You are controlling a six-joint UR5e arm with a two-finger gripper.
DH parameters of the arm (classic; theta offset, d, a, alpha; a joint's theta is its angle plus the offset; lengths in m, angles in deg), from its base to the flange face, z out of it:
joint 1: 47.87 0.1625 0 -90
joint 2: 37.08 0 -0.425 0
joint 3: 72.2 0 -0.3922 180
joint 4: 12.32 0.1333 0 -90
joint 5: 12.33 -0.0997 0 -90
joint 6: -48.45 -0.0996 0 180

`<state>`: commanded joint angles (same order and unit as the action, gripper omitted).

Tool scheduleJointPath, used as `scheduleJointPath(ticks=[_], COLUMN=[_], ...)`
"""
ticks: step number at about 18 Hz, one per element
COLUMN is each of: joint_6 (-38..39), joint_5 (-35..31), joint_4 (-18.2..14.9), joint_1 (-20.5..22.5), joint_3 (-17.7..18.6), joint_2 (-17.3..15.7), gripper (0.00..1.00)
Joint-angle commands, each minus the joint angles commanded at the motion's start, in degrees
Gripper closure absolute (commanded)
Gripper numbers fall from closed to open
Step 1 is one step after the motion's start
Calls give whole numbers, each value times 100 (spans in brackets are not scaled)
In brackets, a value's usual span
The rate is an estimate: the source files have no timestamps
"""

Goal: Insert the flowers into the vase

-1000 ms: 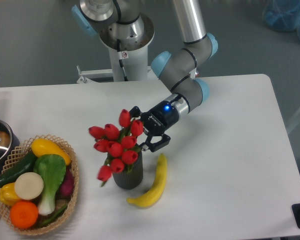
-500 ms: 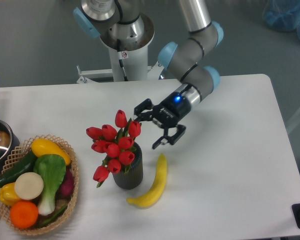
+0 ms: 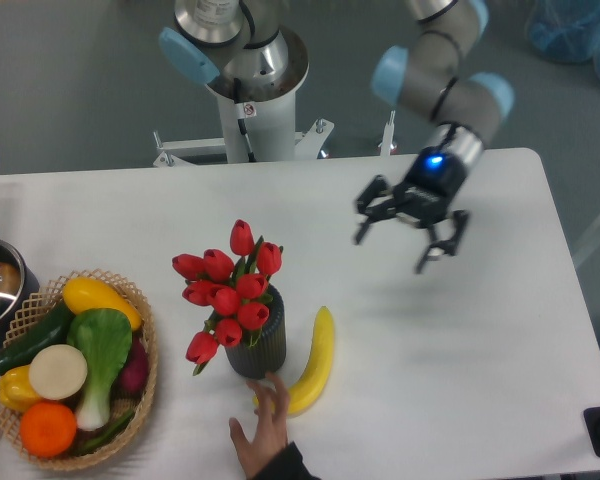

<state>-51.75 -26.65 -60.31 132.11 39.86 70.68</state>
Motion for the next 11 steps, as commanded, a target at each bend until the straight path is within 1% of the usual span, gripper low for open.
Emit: scheduleJointPath(ticks=[1, 2, 4, 5, 7, 8, 11], joint_6=[79, 167, 264, 316, 492, 562, 572], joint_5=[-62, -201, -788, -1140, -1756, -2054, -3135], joint_4=[0, 0, -9, -44, -62, -62, -62], joint_1=[133, 247, 712, 862, 1047, 1083, 1092], joint_3=[-27, -44, -105, -141, -272, -343, -466], joint_2=[-18, -105, -420, -579, -799, -852, -1159], gripper=[1, 1, 1, 0, 0, 0, 0])
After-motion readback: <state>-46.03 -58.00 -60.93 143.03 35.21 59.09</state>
